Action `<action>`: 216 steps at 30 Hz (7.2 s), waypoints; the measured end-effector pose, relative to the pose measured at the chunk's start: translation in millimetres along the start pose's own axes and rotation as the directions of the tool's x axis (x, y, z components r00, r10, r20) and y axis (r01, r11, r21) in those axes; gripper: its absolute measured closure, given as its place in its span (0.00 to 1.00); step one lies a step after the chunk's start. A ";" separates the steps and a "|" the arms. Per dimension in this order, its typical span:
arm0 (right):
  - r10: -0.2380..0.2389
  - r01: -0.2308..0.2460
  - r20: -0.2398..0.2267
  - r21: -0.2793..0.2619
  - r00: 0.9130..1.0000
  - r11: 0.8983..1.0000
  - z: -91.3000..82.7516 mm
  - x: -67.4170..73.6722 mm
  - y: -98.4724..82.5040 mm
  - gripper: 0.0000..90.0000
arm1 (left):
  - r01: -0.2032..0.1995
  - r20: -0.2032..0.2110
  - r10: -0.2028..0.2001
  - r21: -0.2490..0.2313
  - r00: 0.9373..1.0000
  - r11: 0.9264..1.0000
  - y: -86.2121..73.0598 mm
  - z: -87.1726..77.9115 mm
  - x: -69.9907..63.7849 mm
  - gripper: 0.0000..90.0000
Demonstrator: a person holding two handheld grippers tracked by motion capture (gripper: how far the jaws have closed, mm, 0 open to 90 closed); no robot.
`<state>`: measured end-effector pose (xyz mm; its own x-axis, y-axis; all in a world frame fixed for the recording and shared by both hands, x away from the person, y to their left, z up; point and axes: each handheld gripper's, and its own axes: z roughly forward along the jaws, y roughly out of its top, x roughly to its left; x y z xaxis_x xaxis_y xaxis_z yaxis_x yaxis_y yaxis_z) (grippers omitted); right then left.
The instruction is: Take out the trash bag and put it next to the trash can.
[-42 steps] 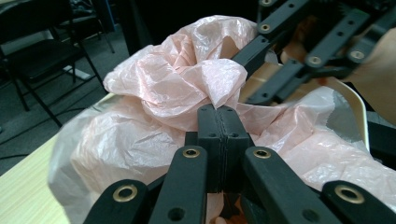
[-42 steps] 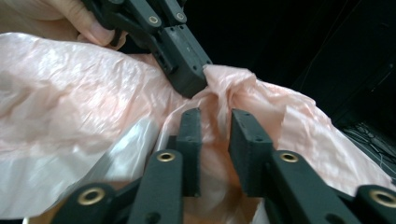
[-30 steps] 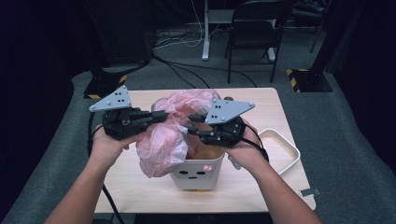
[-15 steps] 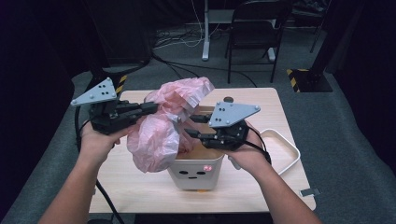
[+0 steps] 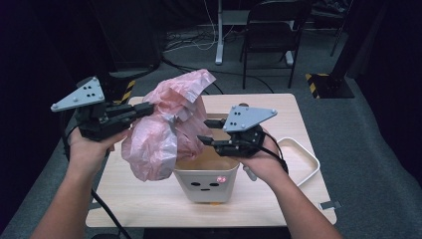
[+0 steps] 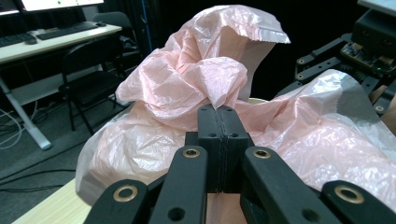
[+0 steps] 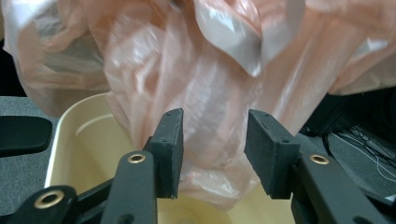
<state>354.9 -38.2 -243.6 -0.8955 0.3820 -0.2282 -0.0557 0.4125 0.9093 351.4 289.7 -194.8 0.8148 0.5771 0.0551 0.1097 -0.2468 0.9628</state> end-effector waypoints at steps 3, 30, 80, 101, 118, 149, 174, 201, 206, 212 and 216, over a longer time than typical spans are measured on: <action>0.004 -0.004 0.000 0.013 1.000 1.000 4.0 -1.3 -0.3 0.61 | -0.007 -0.010 0.007 -0.004 1.000 1.000 1.9 -6.9 -0.4 1.00; 0.025 -0.020 -0.053 0.091 0.998 0.996 18.8 -9.2 -3.6 0.84 | 0.011 -0.036 -0.011 -0.027 0.999 1.000 -5.9 -35.4 7.4 1.00; -0.052 0.045 -0.077 -0.098 0.996 0.994 13.7 8.6 63.2 1.00 | -0.039 -0.089 0.032 -0.079 0.995 0.996 23.5 -72.5 -4.1 1.00; -0.062 0.051 -0.104 -0.101 0.993 0.994 32.0 11.2 70.3 1.00 | -0.042 -0.121 0.033 -0.075 0.992 0.996 27.4 -82.5 -2.0 1.00; -0.023 0.019 -0.163 -0.024 0.986 1.000 51.9 6.8 54.0 1.00 | 0.008 -0.128 -0.016 -0.067 0.992 0.998 12.4 -74.8 12.8 1.00; 0.005 -0.007 -0.050 -0.041 0.999 0.999 9.3 2.2 31.7 0.75 | 0.048 -0.150 -0.052 -0.030 0.987 0.998 -8.4 -69.6 33.2 1.00; 0.072 -0.067 0.053 -0.092 0.996 0.994 -42.2 -3.4 -12.7 0.65 | 0.162 -0.171 -0.153 0.038 0.973 0.986 -84.7 -26.3 63.3 0.99; 0.122 -0.112 0.221 -0.056 0.968 0.992 -87.2 0.0 -64.9 0.65 | 0.193 -0.268 -0.157 0.116 0.951 0.974 -155.2 11.2 82.8 0.99; 0.125 -0.117 0.240 -0.045 0.963 0.992 -89.7 -0.3 -74.6 0.65 | 0.204 -0.288 -0.163 0.121 0.944 0.971 -172.3 17.3 83.3 0.99; 0.145 -0.138 0.253 -0.043 0.957 0.989 -91.6 0.0 -83.5 0.65 | 0.232 -0.313 -0.184 0.125 0.932 0.965 -194.6 23.1 84.5 0.99; 0.144 -0.139 0.265 -0.038 0.953 0.990 -91.8 0.9 -89.1 0.65 | 0.227 -0.322 -0.175 0.130 0.931 0.965 -204.0 26.7 83.6 0.99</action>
<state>318.5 -150.6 -292.9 -0.7450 0.6427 -0.1784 0.0529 0.3236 0.9447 412.3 367.4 -393.7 0.5560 0.8306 -0.0325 0.3649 -0.2088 0.9073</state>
